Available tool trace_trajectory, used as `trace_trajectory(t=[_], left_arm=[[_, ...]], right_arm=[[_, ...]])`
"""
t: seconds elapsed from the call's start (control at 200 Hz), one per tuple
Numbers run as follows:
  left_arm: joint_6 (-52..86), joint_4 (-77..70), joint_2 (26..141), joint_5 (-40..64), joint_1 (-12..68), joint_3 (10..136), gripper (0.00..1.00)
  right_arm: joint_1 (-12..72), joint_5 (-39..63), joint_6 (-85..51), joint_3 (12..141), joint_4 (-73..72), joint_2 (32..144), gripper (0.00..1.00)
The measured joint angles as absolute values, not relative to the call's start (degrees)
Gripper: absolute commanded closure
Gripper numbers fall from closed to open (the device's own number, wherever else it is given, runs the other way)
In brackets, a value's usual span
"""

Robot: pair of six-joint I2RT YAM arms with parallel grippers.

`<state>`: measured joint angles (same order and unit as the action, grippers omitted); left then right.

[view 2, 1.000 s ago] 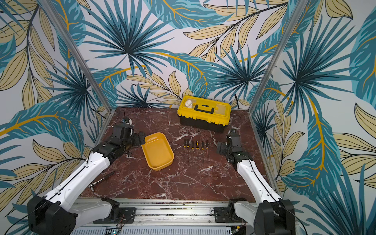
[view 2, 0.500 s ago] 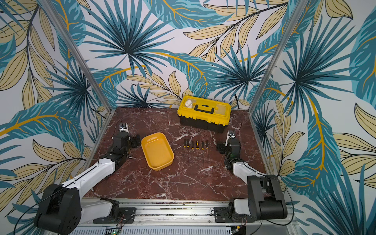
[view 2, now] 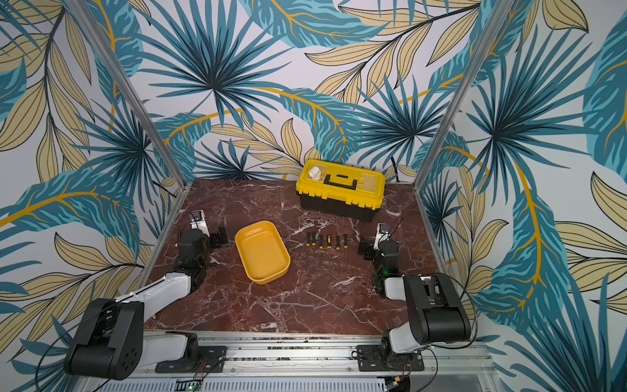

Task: Take the file tool out of the storage box
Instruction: Reset both arms

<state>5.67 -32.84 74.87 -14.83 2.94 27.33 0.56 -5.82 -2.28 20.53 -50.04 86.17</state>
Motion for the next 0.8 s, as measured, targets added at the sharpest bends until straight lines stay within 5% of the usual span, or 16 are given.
trace_trajectory(t=[0.305,0.511,0.796], left_arm=[[4.32,-41.71,76.25,-9.39,-1.5,22.76,0.0],[4.27,-59.79,90.17,-6.5,-2.5,15.77,0.0],[3.53,-56.01,89.78,-1.26,-3.07,19.62,0.0]], right_arm=[[0.56,-3.57,-1.85,22.9,-49.21,86.15,0.01],[0.56,-3.53,-1.83,22.9,-48.97,86.15,0.01],[0.56,-3.33,-1.67,22.94,-48.95,86.15,0.0]])
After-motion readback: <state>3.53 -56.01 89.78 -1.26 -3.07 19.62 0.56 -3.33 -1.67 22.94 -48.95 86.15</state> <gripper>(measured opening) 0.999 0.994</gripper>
